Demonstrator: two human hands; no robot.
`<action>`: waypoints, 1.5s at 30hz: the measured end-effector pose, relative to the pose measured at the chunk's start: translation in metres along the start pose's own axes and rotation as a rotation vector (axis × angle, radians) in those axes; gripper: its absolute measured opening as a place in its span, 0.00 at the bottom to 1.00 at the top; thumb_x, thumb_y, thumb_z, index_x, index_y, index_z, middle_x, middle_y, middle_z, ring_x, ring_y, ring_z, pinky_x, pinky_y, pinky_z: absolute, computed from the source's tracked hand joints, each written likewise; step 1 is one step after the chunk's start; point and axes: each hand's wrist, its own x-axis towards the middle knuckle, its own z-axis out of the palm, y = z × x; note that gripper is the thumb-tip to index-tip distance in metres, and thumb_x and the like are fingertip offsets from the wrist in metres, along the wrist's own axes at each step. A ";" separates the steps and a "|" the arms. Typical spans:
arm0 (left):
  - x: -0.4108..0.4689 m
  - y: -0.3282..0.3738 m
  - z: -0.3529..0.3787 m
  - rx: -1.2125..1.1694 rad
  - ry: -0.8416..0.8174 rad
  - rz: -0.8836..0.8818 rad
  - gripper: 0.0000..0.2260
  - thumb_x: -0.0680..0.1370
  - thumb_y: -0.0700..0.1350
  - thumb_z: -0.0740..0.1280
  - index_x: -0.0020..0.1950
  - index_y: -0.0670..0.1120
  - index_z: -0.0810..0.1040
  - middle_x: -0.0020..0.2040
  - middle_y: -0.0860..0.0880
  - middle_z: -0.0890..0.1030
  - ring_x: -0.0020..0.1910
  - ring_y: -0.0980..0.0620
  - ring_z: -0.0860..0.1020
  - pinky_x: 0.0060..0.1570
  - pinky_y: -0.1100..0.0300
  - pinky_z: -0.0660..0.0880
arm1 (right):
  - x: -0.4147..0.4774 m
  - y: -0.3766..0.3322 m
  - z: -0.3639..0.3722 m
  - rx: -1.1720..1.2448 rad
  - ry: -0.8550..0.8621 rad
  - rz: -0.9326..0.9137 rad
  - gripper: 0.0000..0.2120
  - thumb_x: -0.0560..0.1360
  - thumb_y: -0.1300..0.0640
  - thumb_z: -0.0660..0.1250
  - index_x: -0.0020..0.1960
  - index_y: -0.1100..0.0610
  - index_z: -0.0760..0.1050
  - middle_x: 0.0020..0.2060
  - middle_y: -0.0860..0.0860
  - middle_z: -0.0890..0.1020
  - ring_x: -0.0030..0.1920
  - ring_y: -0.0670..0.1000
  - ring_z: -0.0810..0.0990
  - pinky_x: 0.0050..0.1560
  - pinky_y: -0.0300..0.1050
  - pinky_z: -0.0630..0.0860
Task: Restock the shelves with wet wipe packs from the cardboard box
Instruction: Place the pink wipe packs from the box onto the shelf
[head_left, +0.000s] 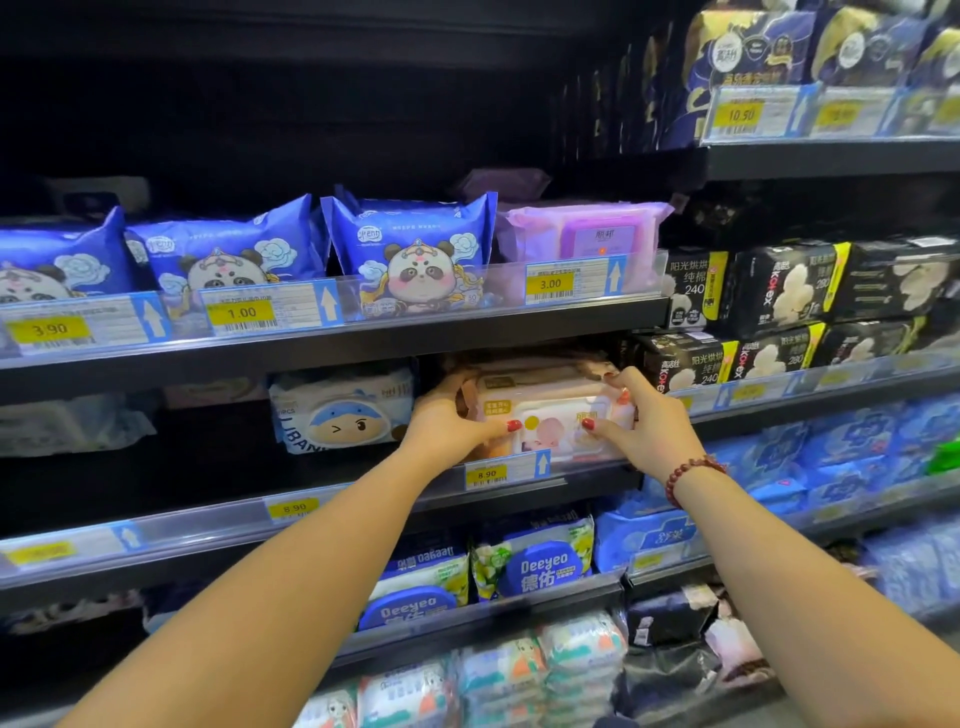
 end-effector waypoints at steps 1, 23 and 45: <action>-0.002 0.000 -0.001 -0.008 -0.003 0.011 0.32 0.68 0.53 0.77 0.69 0.52 0.69 0.62 0.51 0.76 0.56 0.50 0.76 0.50 0.60 0.75 | -0.002 -0.001 -0.001 -0.017 0.004 0.004 0.19 0.72 0.53 0.72 0.60 0.53 0.70 0.47 0.52 0.77 0.50 0.56 0.76 0.45 0.43 0.69; -0.161 -0.054 -0.087 0.523 0.020 0.305 0.20 0.76 0.51 0.69 0.67 0.48 0.73 0.63 0.48 0.75 0.65 0.48 0.69 0.59 0.51 0.72 | -0.130 -0.093 0.027 -0.504 -0.044 -0.407 0.26 0.72 0.43 0.68 0.66 0.54 0.71 0.62 0.52 0.76 0.62 0.57 0.71 0.60 0.53 0.69; -0.326 -0.272 -0.080 0.588 -0.082 -0.136 0.21 0.74 0.50 0.70 0.65 0.43 0.75 0.62 0.42 0.77 0.63 0.42 0.72 0.55 0.49 0.74 | -0.250 -0.101 0.249 -0.216 -0.511 -0.493 0.23 0.69 0.47 0.71 0.61 0.54 0.75 0.56 0.52 0.79 0.58 0.59 0.74 0.57 0.52 0.69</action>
